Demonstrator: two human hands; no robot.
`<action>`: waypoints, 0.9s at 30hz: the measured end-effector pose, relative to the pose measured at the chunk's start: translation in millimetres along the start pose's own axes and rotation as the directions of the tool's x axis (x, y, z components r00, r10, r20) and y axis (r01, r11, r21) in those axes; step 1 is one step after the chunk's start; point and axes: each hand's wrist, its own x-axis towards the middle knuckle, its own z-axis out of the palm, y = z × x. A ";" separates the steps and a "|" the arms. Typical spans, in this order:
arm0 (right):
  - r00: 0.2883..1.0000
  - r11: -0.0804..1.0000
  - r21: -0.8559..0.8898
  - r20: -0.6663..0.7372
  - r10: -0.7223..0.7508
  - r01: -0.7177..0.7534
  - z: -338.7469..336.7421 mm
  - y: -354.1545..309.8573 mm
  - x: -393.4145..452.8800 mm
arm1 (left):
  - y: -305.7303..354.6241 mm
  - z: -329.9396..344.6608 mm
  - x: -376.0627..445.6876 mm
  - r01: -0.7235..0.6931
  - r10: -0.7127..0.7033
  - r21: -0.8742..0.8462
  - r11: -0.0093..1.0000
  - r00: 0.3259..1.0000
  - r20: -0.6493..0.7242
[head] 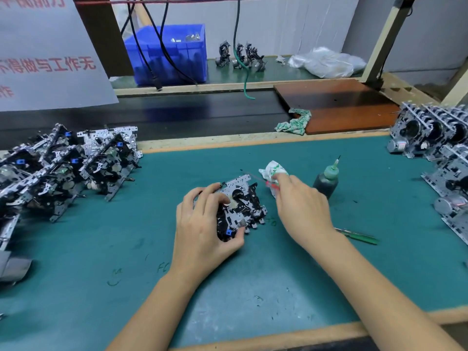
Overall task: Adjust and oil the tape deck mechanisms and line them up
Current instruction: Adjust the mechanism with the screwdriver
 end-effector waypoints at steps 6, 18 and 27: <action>0.964 0.964 0.218 -0.247 -0.099 0.154 7.9 14.7 -18.4 | -1.9 4.3 -2.9 -0.115 0.118 0.107 0.988 0.993 -0.021; 0.890 0.865 0.451 -0.457 0.011 0.221 12.6 20.0 -22.6 | -0.8 4.6 -3.8 -0.123 0.125 0.074 0.990 0.992 -0.032; 0.698 0.757 0.649 -0.574 0.427 0.070 5.0 26.2 -18.5 | 8.7 10.5 -4.2 -0.079 0.090 0.117 0.990 0.992 -0.086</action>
